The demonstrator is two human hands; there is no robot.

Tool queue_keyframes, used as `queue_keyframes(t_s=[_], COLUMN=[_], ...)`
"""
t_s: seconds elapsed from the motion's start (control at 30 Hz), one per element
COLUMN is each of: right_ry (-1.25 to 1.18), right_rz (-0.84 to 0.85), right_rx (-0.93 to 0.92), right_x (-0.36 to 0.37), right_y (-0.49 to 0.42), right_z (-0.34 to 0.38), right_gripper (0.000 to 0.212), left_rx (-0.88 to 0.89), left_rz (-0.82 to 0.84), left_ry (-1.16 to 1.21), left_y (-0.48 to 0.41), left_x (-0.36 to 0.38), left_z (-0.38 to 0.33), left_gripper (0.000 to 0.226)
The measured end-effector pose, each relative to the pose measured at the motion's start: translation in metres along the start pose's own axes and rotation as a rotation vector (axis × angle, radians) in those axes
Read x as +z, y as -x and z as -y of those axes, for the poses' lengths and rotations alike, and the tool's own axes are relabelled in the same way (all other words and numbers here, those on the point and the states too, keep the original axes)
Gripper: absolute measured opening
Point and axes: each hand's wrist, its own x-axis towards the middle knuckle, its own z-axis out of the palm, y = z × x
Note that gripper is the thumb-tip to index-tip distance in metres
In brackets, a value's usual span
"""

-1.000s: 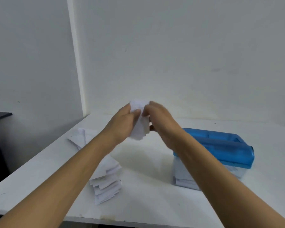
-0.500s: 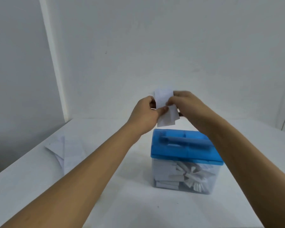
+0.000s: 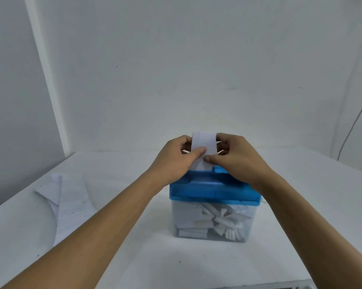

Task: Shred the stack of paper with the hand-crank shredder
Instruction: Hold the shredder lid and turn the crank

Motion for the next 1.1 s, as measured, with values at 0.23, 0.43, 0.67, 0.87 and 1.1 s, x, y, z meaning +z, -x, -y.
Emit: queue_keyframes(t_s=[0.23,0.43,0.67,0.87,1.1], right_ry=[-0.033,0.069,0.087,0.092,0.097], right_rz=[-0.094,-0.091,-0.083,-0.007,0.049], right_rx=[0.055,0.013,0.009,0.011,0.01], right_x=[-0.001,0.002,0.003,0.001,0.0], right_y=[0.003,0.004,0.005,0.005,0.007], right_z=[-0.008,-0.004,-0.007,-0.005,-0.001], right_gripper=[0.039,0.031,0.033,0.036,0.038], left_rx=[0.002,0.03,0.014,0.017,0.038], left_rz=[-0.015,0.007,0.062,0.102,0.073], left_ry=[-0.049,-0.1,-0.143,-0.182,-0.236], left_y=[0.0,0.0,0.005,0.012,0.014], left_x=[-0.002,-0.004,-0.004,-0.003,-0.003], left_z=[0.002,0.002,0.003,0.002,0.004], left_gripper=[0.006,0.033,0.04,0.044,0.05])
